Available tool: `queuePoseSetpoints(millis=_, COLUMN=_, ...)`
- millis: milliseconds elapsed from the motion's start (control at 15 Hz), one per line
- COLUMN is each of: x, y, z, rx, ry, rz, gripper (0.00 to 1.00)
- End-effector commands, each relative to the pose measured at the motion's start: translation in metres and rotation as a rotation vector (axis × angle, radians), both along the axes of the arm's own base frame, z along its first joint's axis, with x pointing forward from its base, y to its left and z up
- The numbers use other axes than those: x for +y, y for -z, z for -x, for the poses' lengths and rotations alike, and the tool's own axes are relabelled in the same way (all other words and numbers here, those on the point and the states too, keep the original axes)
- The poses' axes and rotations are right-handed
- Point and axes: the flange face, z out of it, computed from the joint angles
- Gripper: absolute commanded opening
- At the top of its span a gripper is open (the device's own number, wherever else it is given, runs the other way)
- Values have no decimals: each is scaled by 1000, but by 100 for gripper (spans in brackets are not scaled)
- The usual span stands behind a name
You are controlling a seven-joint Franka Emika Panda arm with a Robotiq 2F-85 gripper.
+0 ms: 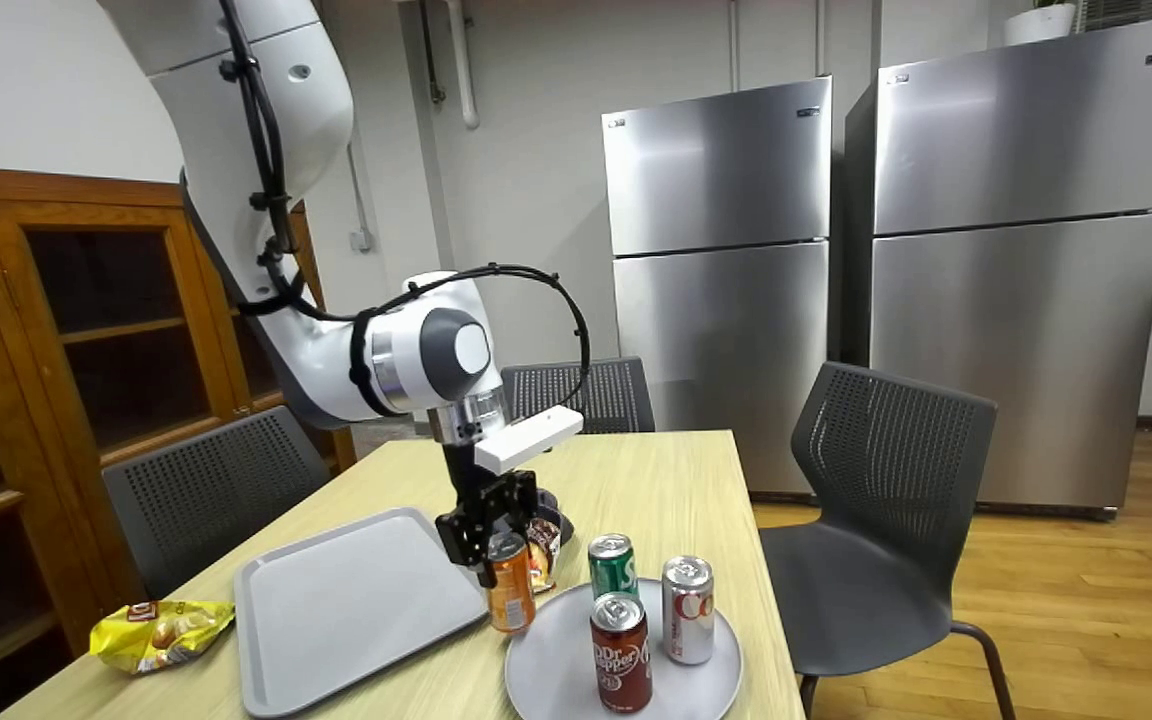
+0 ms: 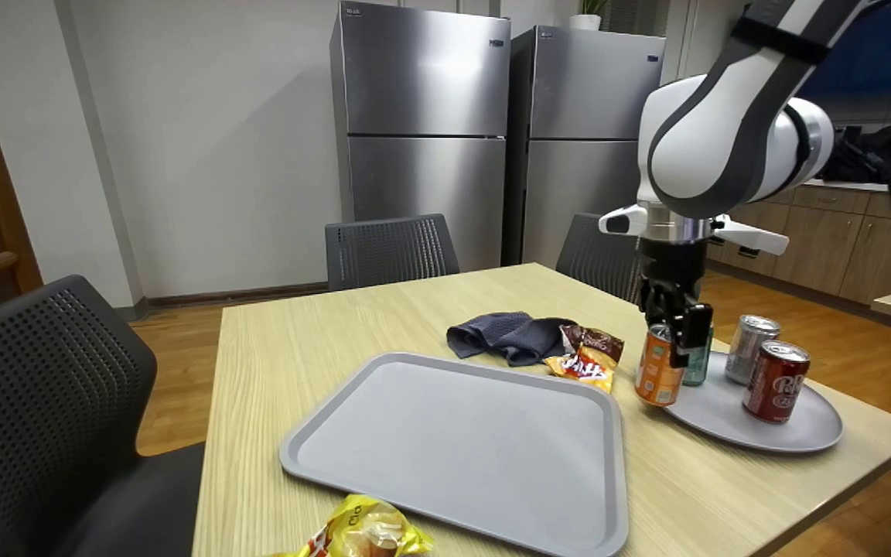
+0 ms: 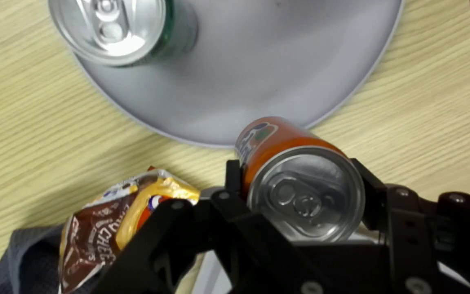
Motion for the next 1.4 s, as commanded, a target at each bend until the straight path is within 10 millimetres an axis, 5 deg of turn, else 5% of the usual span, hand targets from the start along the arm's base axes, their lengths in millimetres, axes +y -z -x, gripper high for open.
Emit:
queuePoseSetpoints(millis=0, x=34, y=-19, z=-5, rx=-25, ry=-31, rz=-25, gripper=38)
queuePoseSetpoints(millis=733, x=148, y=-29, z=-22, rx=-42, ry=-174, rz=-41, gripper=38)
queuePoseSetpoints(millis=1333, x=236, y=-15, z=-38, rx=-12, ry=-262, rz=-19, gripper=38)
